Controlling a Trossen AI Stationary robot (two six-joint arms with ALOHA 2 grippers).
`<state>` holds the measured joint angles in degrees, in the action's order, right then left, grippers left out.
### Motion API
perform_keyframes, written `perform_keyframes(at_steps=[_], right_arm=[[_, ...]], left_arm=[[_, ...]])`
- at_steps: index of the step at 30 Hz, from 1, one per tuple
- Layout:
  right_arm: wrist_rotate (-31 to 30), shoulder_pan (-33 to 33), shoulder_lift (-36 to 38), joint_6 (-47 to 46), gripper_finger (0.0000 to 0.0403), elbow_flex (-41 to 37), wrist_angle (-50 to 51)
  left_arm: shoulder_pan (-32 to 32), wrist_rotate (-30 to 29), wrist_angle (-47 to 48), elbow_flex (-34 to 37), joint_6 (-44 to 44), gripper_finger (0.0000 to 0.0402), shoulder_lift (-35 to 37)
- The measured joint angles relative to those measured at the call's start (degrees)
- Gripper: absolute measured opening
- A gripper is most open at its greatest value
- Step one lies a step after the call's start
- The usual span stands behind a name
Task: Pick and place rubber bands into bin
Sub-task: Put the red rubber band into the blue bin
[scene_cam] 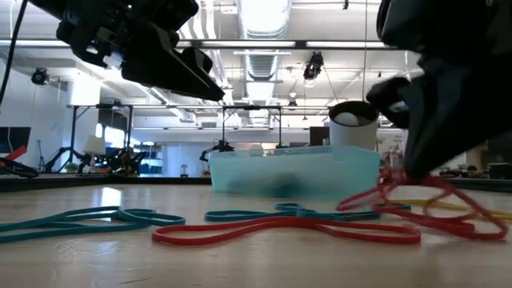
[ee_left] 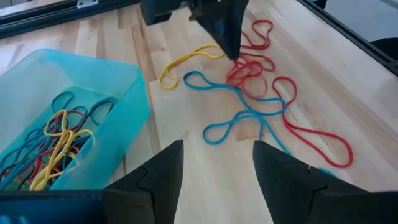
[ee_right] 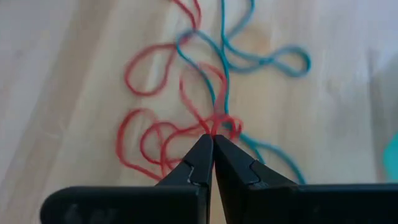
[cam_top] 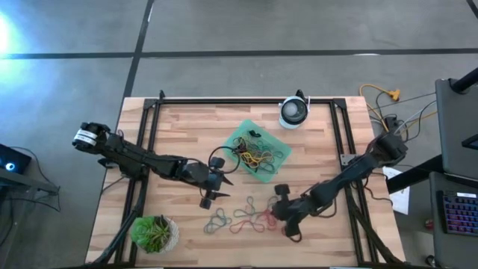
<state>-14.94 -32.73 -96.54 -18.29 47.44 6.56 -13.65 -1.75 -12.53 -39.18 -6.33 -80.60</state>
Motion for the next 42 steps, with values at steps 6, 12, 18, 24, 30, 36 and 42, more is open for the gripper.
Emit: perform_keyframes(at_steps=[6, 12, 18, 24, 30, 36, 42], right_arm=[[0.22, 0.0, -3.07, -3.23, 0.0009, -0.11, -0.33], [0.33, 0.02, -3.73, -3.84, 0.0022, -0.11, -1.53], [0.33, 0.02, -3.73, -3.82, 0.0052, -0.11, -1.72], [0.33, 0.02, -3.71, -3.48, 0.0059, -0.11, -1.67], [0.37, 0.02, -3.71, -1.14, 0.0028, -0.05, -1.56], [0.52, 0.02, -2.8, -0.98, 0.0009, 0.02, -1.21], [0.6, 0.0, -0.2, 1.38, 0.0009, 0.13, -1.23]], left_arm=[[0.0, -0.01, -0.48, 0.11, 0.0, 0.0178, 0.0], [0.0, -0.01, -0.6, 0.22, 0.0, 0.0178, 0.0], [0.0, -0.01, -0.56, 0.22, 0.0, 0.0178, 0.0], [0.0, -0.01, -0.59, 0.22, 0.0, 0.0178, 0.0], [0.0, -0.01, -0.58, 0.22, 0.0, 0.0178, 0.0], [0.02, -0.01, -0.58, 0.22, 0.0, 0.0178, 0.0], [0.0, -0.02, -0.6, 0.22, 0.0, 0.0178, 0.0]])
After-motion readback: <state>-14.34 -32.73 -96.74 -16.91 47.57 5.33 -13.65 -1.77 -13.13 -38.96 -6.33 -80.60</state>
